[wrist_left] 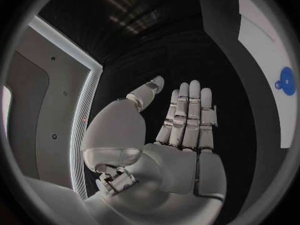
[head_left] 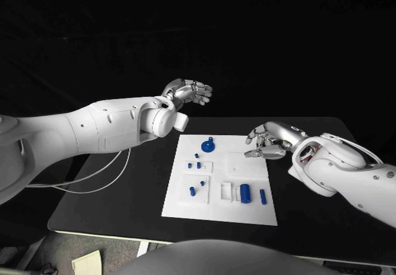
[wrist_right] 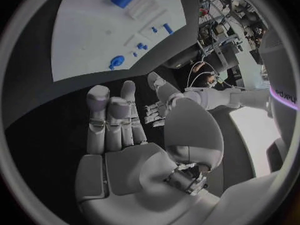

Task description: Assemble the parts on the task board

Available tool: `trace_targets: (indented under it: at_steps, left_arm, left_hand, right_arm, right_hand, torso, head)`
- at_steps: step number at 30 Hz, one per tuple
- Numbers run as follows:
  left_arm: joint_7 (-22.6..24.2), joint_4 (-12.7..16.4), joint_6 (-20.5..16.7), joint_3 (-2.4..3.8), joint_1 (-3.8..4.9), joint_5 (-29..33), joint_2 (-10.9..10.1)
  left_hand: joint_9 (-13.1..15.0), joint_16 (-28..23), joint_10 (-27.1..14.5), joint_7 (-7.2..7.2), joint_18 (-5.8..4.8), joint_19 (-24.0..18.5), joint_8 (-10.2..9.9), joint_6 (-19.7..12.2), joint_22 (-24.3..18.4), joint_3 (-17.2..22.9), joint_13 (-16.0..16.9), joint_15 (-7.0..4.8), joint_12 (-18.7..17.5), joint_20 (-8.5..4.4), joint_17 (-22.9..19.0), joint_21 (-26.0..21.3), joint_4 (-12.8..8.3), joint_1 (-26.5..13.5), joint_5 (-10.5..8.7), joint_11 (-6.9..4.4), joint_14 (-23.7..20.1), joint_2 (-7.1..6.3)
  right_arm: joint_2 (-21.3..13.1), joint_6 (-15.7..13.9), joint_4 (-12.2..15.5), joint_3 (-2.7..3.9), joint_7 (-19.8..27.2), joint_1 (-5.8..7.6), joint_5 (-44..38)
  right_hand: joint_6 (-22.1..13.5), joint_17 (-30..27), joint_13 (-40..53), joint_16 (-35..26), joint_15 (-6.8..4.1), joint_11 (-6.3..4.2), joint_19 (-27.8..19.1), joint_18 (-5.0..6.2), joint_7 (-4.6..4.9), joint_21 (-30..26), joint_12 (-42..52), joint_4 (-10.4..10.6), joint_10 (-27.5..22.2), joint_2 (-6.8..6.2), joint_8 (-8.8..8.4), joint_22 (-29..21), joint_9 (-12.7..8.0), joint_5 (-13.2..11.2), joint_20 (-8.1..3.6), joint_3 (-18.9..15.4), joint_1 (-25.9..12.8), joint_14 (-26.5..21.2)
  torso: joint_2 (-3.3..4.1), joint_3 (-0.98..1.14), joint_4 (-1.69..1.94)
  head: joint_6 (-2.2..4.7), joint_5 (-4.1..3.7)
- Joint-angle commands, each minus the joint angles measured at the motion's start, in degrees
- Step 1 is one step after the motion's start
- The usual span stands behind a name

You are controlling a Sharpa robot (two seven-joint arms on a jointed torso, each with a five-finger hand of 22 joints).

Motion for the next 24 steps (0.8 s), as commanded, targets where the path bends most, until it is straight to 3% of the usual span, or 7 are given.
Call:
trace_targets:
  at_steps: [1,4,7,13,17,20,24]
  left_arm:
    - [0.63,-0.02,1.02,0.01,-0.25,0.47,0.27]
    - [0.57,-0.19,1.19,-0.01,-0.5,0.47,0.47]
    - [0.6,-0.16,1.27,-0.02,-0.67,0.47,0.5]
    - [0.6,-0.04,1.46,-0.03,-0.92,0.49,0.59]
    - [0.54,0.38,1.53,-0.03,-0.98,0.75,0.46]
    - [0.51,0.34,1.57,-0.05,-1.01,0.79,0.55]
    - [0.49,0.15,1.53,-0.08,-1.01,1.0,0.77]
  left_hand:
    - [-0.06,-0.21,-0.1,0.01,0.61,0.16,0.38,-0.35,0.1,-0.16,-0.07,-0.12,0.37,0.19,0.1,-0.35,0.23,-0.25,0.34,-0.09,0.4,0.4]
    - [-0.07,-0.23,-0.09,0.01,0.6,0.17,0.39,-0.35,0.11,-0.17,-0.07,-0.12,0.37,0.19,0.12,-0.35,0.24,-0.27,0.34,-0.09,0.4,0.42]
    - [-0.08,-0.25,-0.1,0.01,0.6,0.16,0.39,-0.35,0.11,-0.19,-0.08,-0.12,0.36,0.2,0.15,-0.36,0.25,-0.29,0.33,-0.09,0.4,0.42]
    - [-0.12,-0.34,-0.13,0.02,0.58,0.15,0.4,-0.4,0.13,-0.26,-0.12,-0.1,0.34,0.21,0.23,-0.38,0.28,-0.39,0.29,-0.07,0.39,0.45]
    - [-0.14,-0.39,-0.14,0.02,0.58,0.14,0.41,-0.42,0.13,-0.29,-0.14,-0.1,0.33,0.21,0.27,-0.4,0.31,-0.45,0.27,-0.07,0.4,0.48]
    - [-0.16,-0.42,-0.15,0.03,0.57,0.14,0.41,-0.44,0.14,-0.31,-0.15,-0.1,0.33,0.21,0.3,-0.41,0.31,-0.48,0.26,-0.06,0.39,0.49]
    - [-0.17,-0.45,-0.16,0.03,0.57,0.13,0.41,-0.46,0.14,-0.33,-0.16,-0.09,0.32,0.21,0.33,-0.42,0.32,-0.5,0.25,-0.06,0.39,0.5]
  right_arm:
    - [-1.0,9.15,-0.08,-0.05,-4.94,0.44,8.75]
    - [-1.85,13.67,-0.06,-0.06,-9.3,0.51,11.91]
    - [-2.0,17.08,-0.28,-0.08,-13.47,0.67,15.62]
    - [-1.28,18.09,-1.29,-0.73,-18.27,0.68,17.38]
    - [-0.71,18.64,-1.56,-1.88,-20.25,0.69,18.74]
    - [-0.04,19.13,-1.65,-3.37,-21.16,0.69,19.66]
    - [1.23,19.24,-2.24,-4.64,-21.56,0.69,20.04]
  right_hand:
    - [0.84,1.73,8.19,1.64,0.01,0.2,0.43,5.23,0.92,0.93,8.94,1.66,-3.18,0.32,0.38,1.34,0.71,-0.85,-0.06,0.93,-0.93,-0.14]
    - [1.13,3.55,12.38,3.03,-0.11,0.06,0.43,5.23,0.74,2.02,13.08,3.18,-4.04,0.92,0.5,1.34,1.6,-2.07,-0.38,2.02,-1.81,-0.44]
    - [1.11,4.53,14.2,3.61,-0.18,0.01,0.44,5.23,0.68,2.71,14.6,5.01,-4.15,0.84,0.49,1.33,2.28,-3.14,-0.61,3.83,-2.53,-0.56]
    - [1.15,5.84,15.8,4.13,-0.21,-0.04,0.06,5.23,0.64,3.7,15.25,7.6,-4.55,1.54,0.52,1.33,3.4,-3.33,-0.81,4.78,-5.81,-0.77]
    - [1.51,6.46,16.55,4.27,-0.32,-0.17,-0.01,5.23,0.49,4.26,15.47,8.41,-4.55,0.99,0.71,1.29,4.14,-3.63,-1.0,6.02,-6.75,-0.79]
    - [1.63,6.8,16.95,4.35,-0.36,-0.21,-0.02,5.23,0.44,4.66,15.53,8.71,-4.6,0.84,0.76,1.31,4.55,-3.68,-1.08,6.29,-7.54,-0.77]
    - [1.62,7.16,17.35,4.38,-0.38,-0.23,-0.11,5.23,0.41,5.08,15.5,9.33,-4.69,0.41,0.7,1.29,4.96,-3.77,-1.11,6.43,-8.86,-0.76]
  torso:
    - [-0.58,-0.02,-0.54]
    - [-0.84,-0.07,-0.58]
    - [-1.04,-0.14,-0.67]
    - [-1.55,-0.47,-0.98]
    - [-1.77,-0.71,-1.23]
    - [-1.95,-0.92,-1.61]
    - [-2.19,-1.13,-2.0]
  head:
    - [0.2,-1.51]
    - [-0.33,-2.63]
    - [-0.63,-3.0]
    - [-0.96,-3.54]
    - [-0.85,-4.0]
    - [-0.92,-3.96]
    - [-1.15,-3.77]
